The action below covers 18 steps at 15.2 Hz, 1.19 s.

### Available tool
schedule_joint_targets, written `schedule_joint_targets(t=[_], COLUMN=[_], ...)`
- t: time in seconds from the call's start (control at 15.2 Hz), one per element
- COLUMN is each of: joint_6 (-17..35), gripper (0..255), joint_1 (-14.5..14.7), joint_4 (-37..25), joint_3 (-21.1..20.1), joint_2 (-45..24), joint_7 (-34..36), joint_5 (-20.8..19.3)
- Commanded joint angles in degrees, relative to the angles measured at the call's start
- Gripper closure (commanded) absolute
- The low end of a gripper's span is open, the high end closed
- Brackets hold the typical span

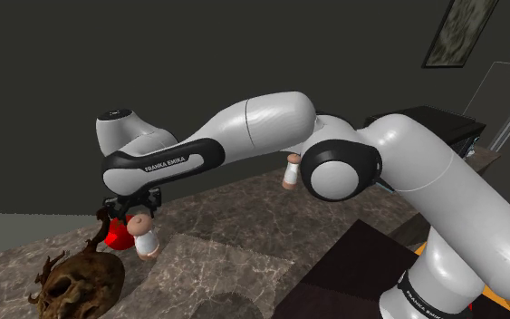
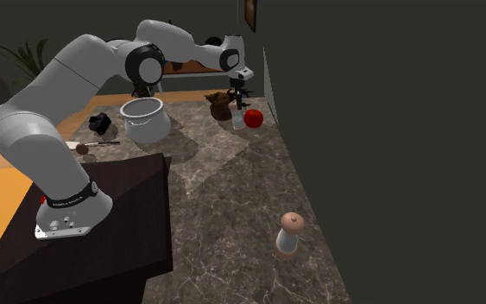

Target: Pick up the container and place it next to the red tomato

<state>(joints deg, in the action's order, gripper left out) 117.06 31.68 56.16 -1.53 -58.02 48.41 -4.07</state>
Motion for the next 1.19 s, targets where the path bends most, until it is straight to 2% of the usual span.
schedule_joint_targets(t=[0.0,0.33,0.59,1.12], joint_6=[0.01,0.01,-4.2,-4.2], gripper=[0,0,0,0], joint_1=[0.0,0.0,0.12,0.12], joint_4=[0.0,0.0,-0.21,-0.21], joint_3=[0.0,0.0,-0.1,-0.1], joint_2=[0.01,0.0,4.0,4.0], joint_7=[0.0,0.0,-0.04,-0.04], joint_5=[0.0,0.0,0.09,0.09])
